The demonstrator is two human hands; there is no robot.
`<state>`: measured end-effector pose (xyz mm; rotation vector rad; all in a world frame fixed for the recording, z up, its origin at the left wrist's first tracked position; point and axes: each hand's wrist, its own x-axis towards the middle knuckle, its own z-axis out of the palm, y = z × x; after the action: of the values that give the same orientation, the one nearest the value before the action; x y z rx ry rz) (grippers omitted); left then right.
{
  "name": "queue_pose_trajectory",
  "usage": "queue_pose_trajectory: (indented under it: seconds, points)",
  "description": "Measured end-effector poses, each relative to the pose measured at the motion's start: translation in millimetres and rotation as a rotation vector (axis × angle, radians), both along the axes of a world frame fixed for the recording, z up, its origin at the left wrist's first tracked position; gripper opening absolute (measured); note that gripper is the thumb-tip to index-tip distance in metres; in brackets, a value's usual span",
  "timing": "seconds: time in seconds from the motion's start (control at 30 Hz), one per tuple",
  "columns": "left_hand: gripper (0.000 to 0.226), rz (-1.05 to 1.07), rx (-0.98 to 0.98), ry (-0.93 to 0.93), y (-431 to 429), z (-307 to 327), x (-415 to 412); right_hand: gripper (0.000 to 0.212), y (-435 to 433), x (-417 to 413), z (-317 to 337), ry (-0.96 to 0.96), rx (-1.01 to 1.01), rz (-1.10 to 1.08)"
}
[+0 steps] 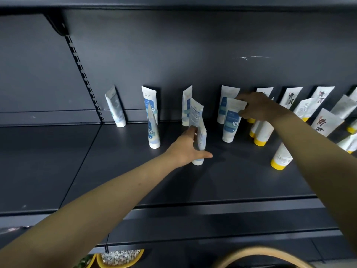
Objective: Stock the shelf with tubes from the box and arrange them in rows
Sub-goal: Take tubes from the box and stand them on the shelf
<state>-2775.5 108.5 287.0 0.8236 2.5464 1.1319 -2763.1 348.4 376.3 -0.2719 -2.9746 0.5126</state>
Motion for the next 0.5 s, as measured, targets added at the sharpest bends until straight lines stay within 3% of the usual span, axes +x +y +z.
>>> queue_pose_trajectory:
  seconds: [0.23,0.5]
  points:
    - [0.068,0.013,-0.014,0.053,7.5,-1.0,1.2,0.041,1.2,-6.4,-6.9,0.142,0.115,0.011]
    - [0.070,0.002,-0.049,0.036,7.6,-0.5,1.6,0.052,4.6,-8.7,-2.0,0.027,0.008,-0.018]
